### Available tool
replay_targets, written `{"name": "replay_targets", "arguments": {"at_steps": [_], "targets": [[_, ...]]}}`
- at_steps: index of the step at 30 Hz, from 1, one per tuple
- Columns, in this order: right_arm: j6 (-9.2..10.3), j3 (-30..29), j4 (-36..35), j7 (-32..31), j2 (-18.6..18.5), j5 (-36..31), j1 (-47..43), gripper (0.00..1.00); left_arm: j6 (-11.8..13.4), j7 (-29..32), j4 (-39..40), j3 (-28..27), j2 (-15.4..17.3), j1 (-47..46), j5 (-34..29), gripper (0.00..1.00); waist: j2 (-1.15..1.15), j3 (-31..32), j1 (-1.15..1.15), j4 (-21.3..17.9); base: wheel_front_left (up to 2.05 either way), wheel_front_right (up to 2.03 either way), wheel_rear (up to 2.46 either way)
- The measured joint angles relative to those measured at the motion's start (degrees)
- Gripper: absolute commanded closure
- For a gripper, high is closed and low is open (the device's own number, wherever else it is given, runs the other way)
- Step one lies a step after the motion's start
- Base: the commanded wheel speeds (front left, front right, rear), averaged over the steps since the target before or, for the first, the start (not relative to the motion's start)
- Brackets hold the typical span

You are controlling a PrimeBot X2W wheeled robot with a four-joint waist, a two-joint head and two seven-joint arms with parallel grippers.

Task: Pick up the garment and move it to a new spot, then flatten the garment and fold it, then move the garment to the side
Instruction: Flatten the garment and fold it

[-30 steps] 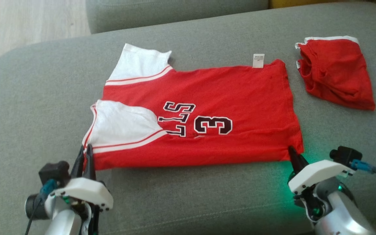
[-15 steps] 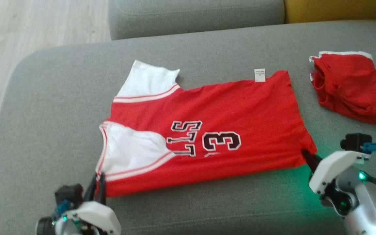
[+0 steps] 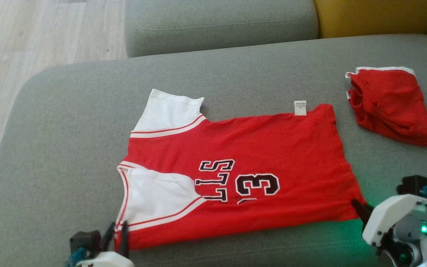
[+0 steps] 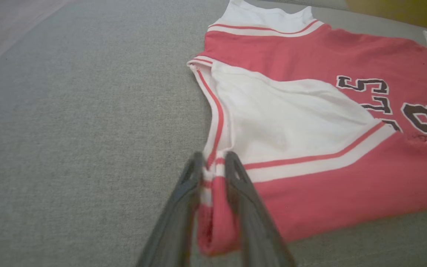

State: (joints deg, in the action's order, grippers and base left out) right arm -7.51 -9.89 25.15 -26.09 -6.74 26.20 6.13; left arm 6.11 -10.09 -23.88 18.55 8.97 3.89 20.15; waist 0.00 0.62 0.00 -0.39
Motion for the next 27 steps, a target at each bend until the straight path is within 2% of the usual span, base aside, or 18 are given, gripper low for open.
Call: {"name": "replay_targets", "arguments": {"at_steps": [1,2,8,11,14,15,21,24,27], "targets": [[0.0,-0.8,-0.8,-0.3,0.6,-0.7,0.0,0.0,0.1,0.0,0.1,0.0,0.0,0.0,0.0,0.13,0.0,0.0,0.0,-0.1,0.0,0.0,0.0],[0.01,-1.5,-1.6,-0.9,0.9,-1.3,0.0,0.0,0.5,0.3,0.3,0.0,0.1,0.0,0.0,0.0,0.0,0.0,0.0,-0.1,0.0,0.0,0.0],[0.01,-4.7,-6.6,0.5,2.2,-5.4,-1.2,0.0,2.1,-0.9,2.7,-1.3,0.7,0.1,0.2,0.0,0.0,0.0,0.0,-0.4,0.0,0.0,0.0],[0.01,-3.8,-10.2,4.4,2.9,-5.3,-1.1,0.0,2.5,-3.1,6.2,-3.0,0.9,-0.2,0.2,0.0,0.0,0.0,0.0,-0.5,0.0,0.0,0.0],[0.01,-0.5,-13.9,9.9,2.9,-4.5,-1.2,0.0,2.4,-4.1,10.8,-5.5,0.6,-1.1,0.4,0.0,0.0,-0.1,0.0,-0.5,0.0,0.0,0.0],[0.01,-0.5,-13.9,9.9,2.9,-4.5,-1.2,0.0,2.4,-4.1,10.8,-5.5,0.6,-1.1,0.4,0.0,0.0,-0.1,0.0,-0.5,0.0,0.0,0.0],[0.01,2.7,-16.4,24.8,2.7,-4.6,-1.7,0.0,0.5,-4.2,18.1,-11.0,-1.2,-1.9,-0.9,0.0,0.0,-0.5,0.01,-0.7,0.0,0.0,0.0],[0.01,5.1,-16.3,29.5,2.8,-7.2,-2.8,0.0,-0.7,-4.2,18.3,-12.1,-2.7,-1.8,-1.7,0.0,0.0,-0.8,0.0,-1.1,0.0,0.0,0.0],[0.01,5.5,-15.5,31.4,2.8,-7.7,-3.0,0.0,-2.1,-4.2,18.0,-12.2,-3.0,-1.9,-3.0,0.0,0.0,-1.5,0.01,-1.7,0.0,0.0,0.0]]}}
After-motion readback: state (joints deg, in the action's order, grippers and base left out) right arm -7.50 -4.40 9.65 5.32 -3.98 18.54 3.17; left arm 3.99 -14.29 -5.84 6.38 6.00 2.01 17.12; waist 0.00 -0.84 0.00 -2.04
